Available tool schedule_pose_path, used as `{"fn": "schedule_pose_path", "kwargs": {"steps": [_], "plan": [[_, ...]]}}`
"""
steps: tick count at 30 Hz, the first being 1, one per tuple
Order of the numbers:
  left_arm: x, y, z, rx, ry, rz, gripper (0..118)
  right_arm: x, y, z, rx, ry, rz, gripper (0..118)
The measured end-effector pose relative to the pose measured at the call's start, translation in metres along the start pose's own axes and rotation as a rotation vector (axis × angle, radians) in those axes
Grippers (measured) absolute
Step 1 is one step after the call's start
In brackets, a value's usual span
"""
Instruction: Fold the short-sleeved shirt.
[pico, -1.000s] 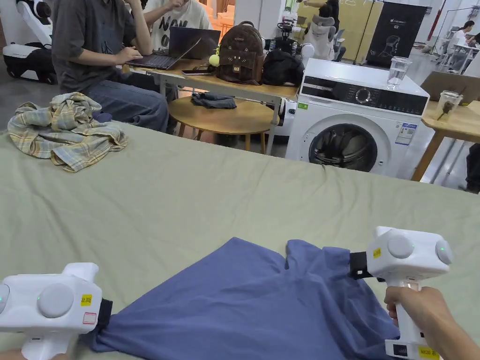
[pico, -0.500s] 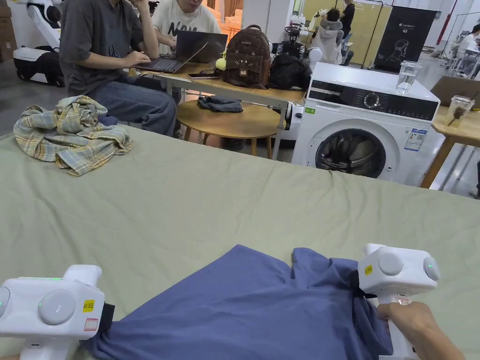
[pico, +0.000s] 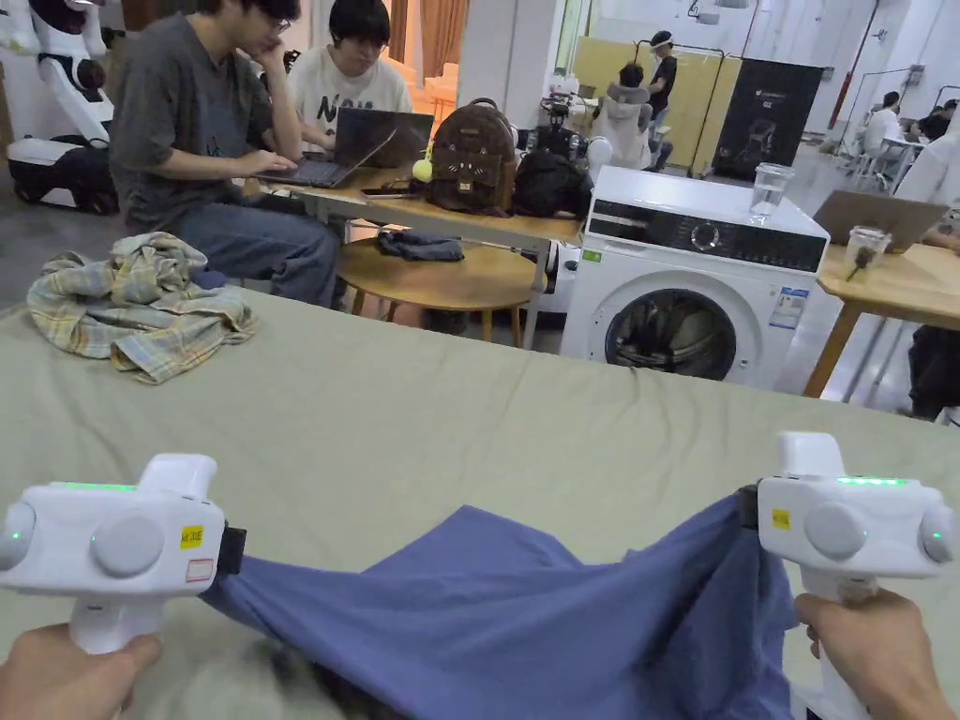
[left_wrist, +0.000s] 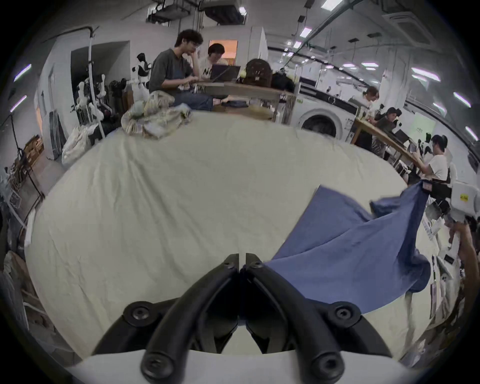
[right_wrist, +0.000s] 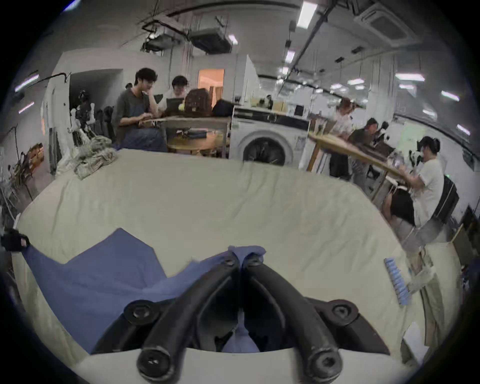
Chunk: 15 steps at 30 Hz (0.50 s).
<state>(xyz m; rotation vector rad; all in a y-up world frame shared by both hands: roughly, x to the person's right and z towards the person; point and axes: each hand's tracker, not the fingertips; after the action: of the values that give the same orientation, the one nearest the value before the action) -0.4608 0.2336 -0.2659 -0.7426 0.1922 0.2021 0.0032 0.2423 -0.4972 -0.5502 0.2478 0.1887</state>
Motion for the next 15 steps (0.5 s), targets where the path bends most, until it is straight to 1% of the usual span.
{"fn": "schedule_pose_path", "kwargs": {"steps": [2, 4, 5, 10, 12, 15], "plan": [[0.006, 0.016, 0.010, 0.062, 0.000, -0.046, 0, 0.005, 0.007, 0.021, 0.051, -0.035, 0.007, 0], [0.010, 0.036, 0.017, 0.069, 0.005, -0.049, 0, 0.012, 0.017, 0.040, 0.081, -0.063, -0.001, 0], [0.012, 0.047, 0.023, 0.110, -0.005, -0.057, 0, 0.016, 0.022, 0.051, 0.112, -0.079, -0.015, 0], [0.033, 0.103, 0.049, 0.188, 0.015, -0.111, 0, 0.039, 0.054, 0.093, 0.204, -0.133, -0.063, 0], [0.039, 0.127, 0.061, 0.229, 0.006, -0.120, 0, 0.048, 0.070, 0.107, 0.241, -0.131, -0.085, 0], [0.050, 0.162, 0.073, 0.272, 0.019, -0.129, 0, 0.055, 0.093, 0.118, 0.269, -0.162, -0.066, 0]]}}
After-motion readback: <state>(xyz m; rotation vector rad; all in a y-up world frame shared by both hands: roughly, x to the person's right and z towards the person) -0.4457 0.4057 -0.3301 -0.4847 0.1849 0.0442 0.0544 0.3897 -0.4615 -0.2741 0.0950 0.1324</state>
